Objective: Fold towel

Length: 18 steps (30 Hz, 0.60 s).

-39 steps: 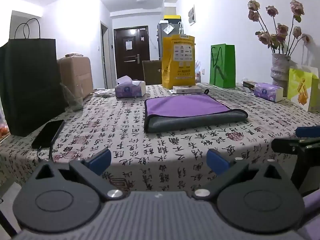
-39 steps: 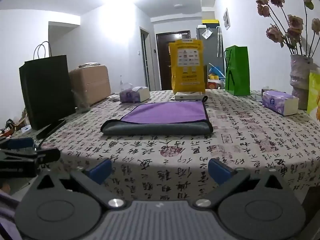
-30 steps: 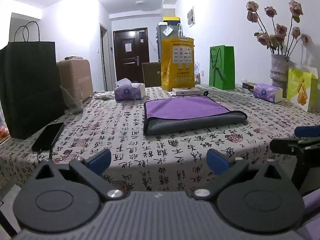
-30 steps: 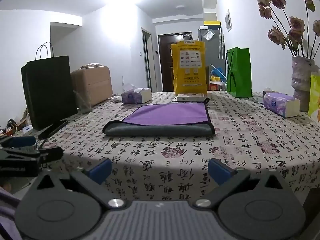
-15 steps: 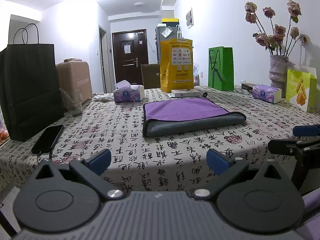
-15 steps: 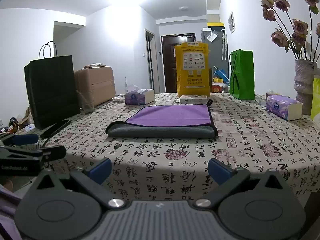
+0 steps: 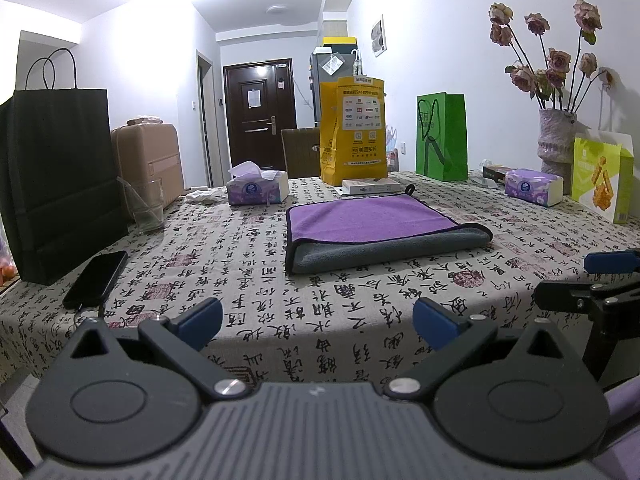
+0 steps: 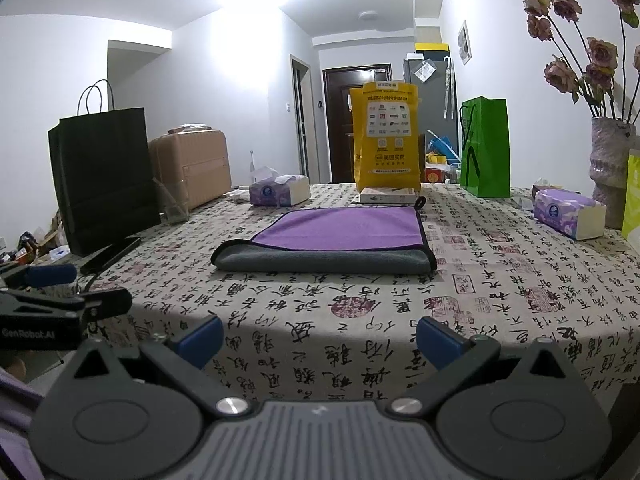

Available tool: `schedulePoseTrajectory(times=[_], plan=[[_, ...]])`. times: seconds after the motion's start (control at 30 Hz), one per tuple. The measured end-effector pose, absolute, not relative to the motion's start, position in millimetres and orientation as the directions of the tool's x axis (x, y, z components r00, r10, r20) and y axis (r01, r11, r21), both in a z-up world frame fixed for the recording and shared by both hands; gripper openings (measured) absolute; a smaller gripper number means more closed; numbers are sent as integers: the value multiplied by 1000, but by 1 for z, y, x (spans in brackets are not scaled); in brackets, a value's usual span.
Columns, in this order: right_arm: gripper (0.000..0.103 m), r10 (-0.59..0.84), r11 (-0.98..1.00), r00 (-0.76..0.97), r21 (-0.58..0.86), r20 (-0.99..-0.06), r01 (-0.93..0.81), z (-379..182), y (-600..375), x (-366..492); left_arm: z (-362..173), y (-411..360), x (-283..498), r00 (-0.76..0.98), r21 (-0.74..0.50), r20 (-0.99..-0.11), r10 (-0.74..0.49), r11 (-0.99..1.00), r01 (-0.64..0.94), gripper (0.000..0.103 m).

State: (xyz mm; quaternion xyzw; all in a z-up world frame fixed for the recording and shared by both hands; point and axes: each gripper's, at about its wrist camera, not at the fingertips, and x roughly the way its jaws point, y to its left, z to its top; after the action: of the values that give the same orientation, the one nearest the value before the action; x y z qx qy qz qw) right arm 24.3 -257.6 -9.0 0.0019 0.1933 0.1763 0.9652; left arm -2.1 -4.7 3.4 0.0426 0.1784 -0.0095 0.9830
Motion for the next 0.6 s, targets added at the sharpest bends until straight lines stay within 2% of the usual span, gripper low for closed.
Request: schedulePoseTrajectory(times=[0.6], plan=[[103,342,938,860,78,-379,-339,-10,-258,25,3,-6,-2,936,82,-352,-3,996,34,103]])
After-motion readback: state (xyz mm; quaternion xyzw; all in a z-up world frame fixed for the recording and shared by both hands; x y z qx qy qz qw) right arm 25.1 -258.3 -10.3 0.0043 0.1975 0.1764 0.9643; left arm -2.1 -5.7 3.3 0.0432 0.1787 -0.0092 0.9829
